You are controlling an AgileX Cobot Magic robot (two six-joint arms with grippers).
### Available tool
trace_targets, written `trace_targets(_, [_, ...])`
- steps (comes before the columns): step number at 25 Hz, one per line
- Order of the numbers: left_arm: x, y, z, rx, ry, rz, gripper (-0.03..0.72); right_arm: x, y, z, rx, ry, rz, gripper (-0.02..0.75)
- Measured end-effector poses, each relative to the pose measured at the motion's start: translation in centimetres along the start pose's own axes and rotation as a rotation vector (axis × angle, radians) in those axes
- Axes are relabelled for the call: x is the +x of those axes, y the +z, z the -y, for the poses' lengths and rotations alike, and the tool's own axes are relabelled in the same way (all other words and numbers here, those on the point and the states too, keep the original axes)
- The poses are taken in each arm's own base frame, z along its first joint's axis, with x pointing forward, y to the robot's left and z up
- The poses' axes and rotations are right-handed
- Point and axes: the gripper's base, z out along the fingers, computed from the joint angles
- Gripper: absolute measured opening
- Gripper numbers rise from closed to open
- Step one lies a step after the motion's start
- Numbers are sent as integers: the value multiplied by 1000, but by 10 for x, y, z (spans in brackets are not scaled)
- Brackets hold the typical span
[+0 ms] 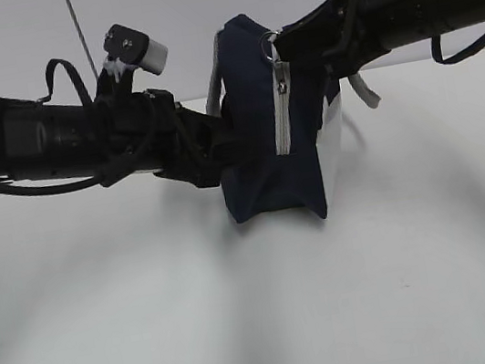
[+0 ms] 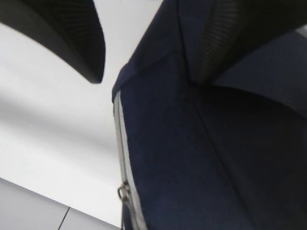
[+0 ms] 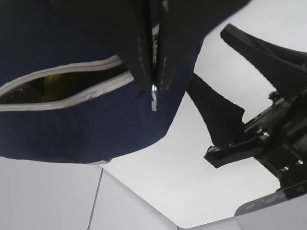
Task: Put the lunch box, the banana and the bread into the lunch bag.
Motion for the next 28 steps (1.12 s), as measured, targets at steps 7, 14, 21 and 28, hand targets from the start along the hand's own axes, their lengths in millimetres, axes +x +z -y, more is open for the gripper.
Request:
trace_targets(7, [-3, 9, -9, -15, 6, 2, 428, 1, 1, 0, -3, 5, -2, -16])
trace_targets(14, [0, 12, -10, -13, 1, -6, 95, 1, 1, 0, -4, 10, -4, -16])
trace_targets(21, [0, 12, -9, -1, -38, 0, 11, 1, 1, 0, -3, 13, -3, -16])
trace_targets(28, [-1, 12, -8, 16, -95, 7, 11, -15, -1, 7, 15, 13, 29, -16])
